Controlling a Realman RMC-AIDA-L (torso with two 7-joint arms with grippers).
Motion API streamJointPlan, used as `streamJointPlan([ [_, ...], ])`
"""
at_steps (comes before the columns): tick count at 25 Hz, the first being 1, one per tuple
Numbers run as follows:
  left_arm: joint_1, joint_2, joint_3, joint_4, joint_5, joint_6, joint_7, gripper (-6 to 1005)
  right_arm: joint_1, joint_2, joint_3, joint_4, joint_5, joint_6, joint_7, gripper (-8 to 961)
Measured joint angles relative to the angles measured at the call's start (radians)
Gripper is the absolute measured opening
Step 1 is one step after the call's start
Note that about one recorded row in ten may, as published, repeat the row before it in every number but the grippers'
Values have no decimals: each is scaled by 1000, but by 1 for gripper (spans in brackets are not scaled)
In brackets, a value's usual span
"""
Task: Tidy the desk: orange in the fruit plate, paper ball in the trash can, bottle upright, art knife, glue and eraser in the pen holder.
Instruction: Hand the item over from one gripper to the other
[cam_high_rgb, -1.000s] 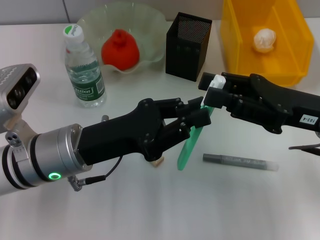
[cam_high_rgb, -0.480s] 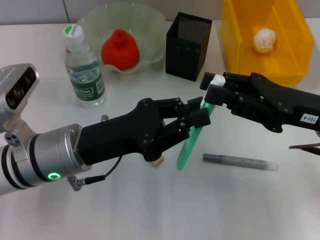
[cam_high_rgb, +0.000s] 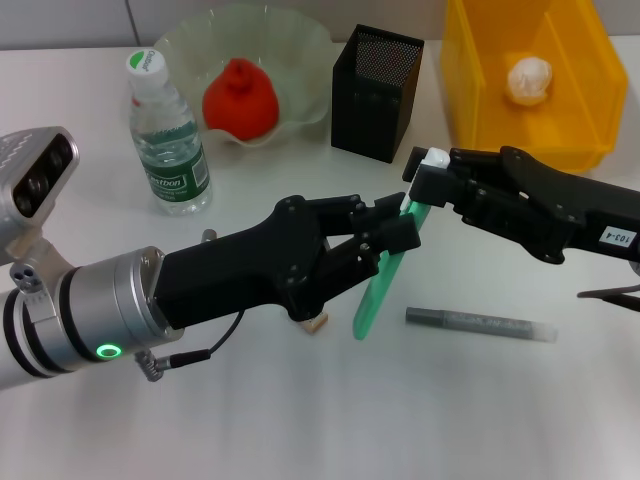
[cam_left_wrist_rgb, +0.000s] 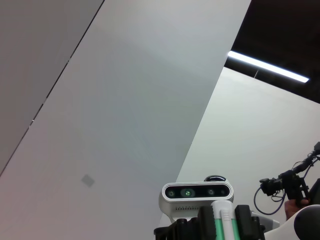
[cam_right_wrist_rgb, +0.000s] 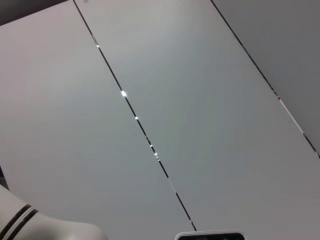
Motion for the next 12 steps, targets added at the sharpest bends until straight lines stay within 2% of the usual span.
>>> streamJointPlan([
  [9, 0, 0, 0, -2, 1, -13, 3, 193, 1, 1, 0, 0, 1, 2, 0, 188],
  [12, 1, 0, 0, -2, -2, -14, 4, 239, 1, 1, 0, -1, 2, 0, 0, 188],
])
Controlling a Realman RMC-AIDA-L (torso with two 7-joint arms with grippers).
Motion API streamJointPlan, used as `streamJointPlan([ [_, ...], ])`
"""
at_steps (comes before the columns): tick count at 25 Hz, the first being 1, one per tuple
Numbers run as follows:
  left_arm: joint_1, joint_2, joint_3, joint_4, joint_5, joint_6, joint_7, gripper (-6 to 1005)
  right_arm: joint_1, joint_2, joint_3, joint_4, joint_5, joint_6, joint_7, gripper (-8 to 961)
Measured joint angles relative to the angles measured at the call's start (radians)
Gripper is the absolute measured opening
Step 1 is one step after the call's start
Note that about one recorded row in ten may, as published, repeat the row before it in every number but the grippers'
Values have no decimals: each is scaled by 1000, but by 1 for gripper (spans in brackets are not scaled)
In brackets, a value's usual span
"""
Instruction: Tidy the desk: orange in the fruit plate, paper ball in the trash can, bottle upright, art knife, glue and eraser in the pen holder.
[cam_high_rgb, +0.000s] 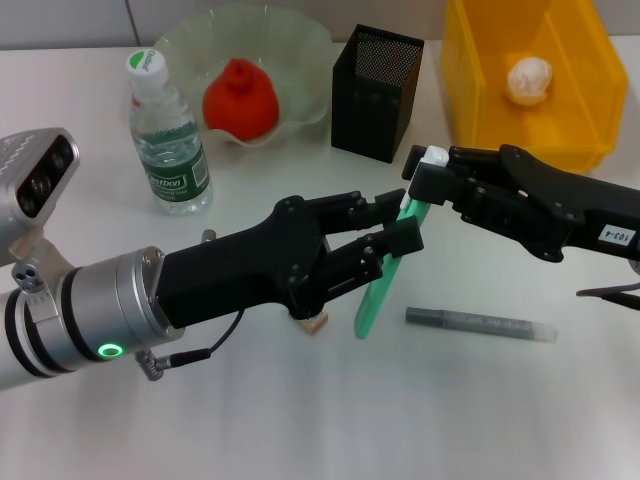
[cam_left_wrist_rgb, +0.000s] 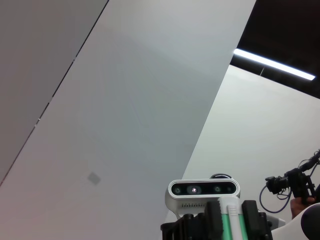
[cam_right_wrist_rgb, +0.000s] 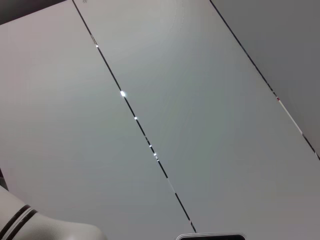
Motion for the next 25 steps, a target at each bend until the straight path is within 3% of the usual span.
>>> streamJointPlan([
  [5, 0, 0, -1, 0, -4, -3, -7, 316, 0, 0, 0, -1, 0, -2, 0, 189],
  [10, 0, 1, -2, 0, 1, -6, -8, 540, 0, 0, 0, -1, 0, -2, 0, 189],
  [19, 1, 4, -14, -3, 3, -13, -3, 800, 0, 0, 2, -2, 1, -4, 2, 188],
  [25, 6, 35, -15, -53, 4, -42, 76, 859, -10, -17, 23, -45, 2, 17, -2, 192],
])
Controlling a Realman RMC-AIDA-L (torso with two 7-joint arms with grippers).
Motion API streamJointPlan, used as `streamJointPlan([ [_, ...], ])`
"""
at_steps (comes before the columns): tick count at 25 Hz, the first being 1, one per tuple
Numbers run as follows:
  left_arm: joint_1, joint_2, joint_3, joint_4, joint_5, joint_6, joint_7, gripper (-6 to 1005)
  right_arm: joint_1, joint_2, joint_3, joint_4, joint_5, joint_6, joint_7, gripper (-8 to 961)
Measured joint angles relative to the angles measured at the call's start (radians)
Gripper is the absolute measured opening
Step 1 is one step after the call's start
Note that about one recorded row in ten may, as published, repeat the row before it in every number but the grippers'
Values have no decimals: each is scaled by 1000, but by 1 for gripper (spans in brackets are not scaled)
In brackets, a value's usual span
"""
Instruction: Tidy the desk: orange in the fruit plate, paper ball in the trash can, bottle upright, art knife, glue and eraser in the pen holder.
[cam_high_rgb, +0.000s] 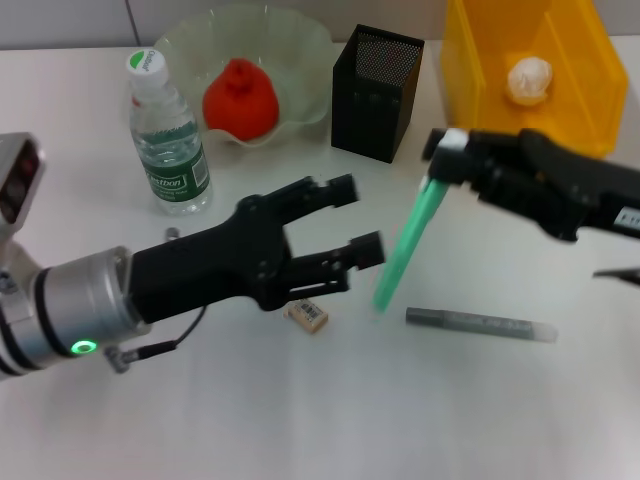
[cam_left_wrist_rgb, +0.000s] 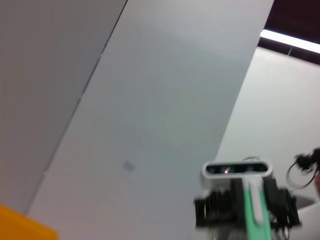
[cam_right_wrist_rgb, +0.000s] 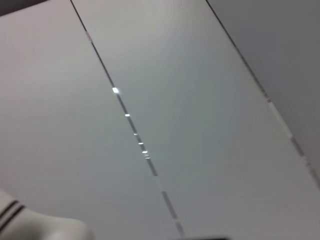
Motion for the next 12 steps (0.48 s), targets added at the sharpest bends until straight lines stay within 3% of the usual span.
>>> streamJointPlan([
  [8, 25, 4, -53, -40, -8, -116, 111, 859, 33, -25, 167, -69, 6, 139, -4, 210],
  [9, 36, -8, -100, -41, -8, -162, 148, 859, 42, -25, 176, -69, 14, 168, -5, 212],
  [12, 41, -16, -135, -41, -4, -202, 178, 859, 67, -27, 181, -77, 53, 254, -5, 219],
])
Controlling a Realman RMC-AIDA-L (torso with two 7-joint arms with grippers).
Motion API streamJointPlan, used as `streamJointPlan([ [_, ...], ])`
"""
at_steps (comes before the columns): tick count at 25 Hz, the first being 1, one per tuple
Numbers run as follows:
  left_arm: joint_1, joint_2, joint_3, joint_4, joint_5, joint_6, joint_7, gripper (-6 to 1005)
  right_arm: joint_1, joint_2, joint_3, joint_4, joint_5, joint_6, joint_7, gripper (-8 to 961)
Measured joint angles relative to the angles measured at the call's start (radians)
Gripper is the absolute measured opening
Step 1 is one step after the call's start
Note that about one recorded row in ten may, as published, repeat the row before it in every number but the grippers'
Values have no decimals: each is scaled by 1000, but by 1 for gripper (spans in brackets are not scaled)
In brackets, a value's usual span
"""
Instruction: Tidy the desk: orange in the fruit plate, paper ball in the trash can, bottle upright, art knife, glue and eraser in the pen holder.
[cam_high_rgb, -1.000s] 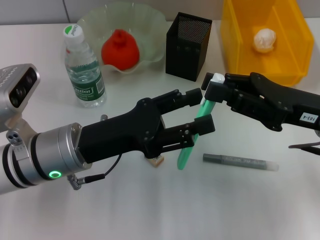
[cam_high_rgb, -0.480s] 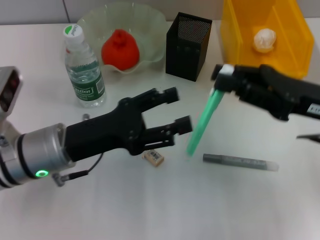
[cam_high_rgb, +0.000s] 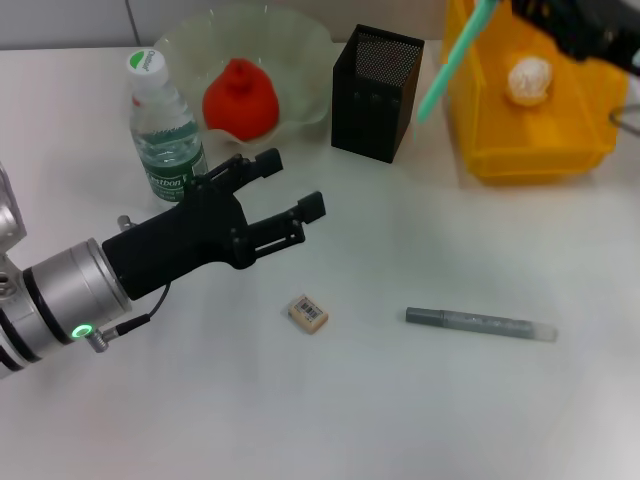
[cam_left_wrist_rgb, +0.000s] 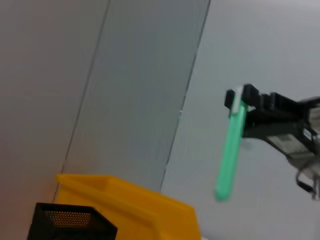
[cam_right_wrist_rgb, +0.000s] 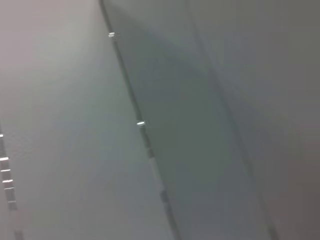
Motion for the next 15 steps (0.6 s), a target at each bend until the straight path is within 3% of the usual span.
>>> streamJointPlan([
  [7, 2, -6, -5, 0, -2, -35, 10, 860, 45, 8, -5, -17, 65, 198, -9, 235],
  [15, 6, -19, -6, 0, 2, -54, 24, 860, 108, 52, -12, -6, 63, 396, -77, 252],
])
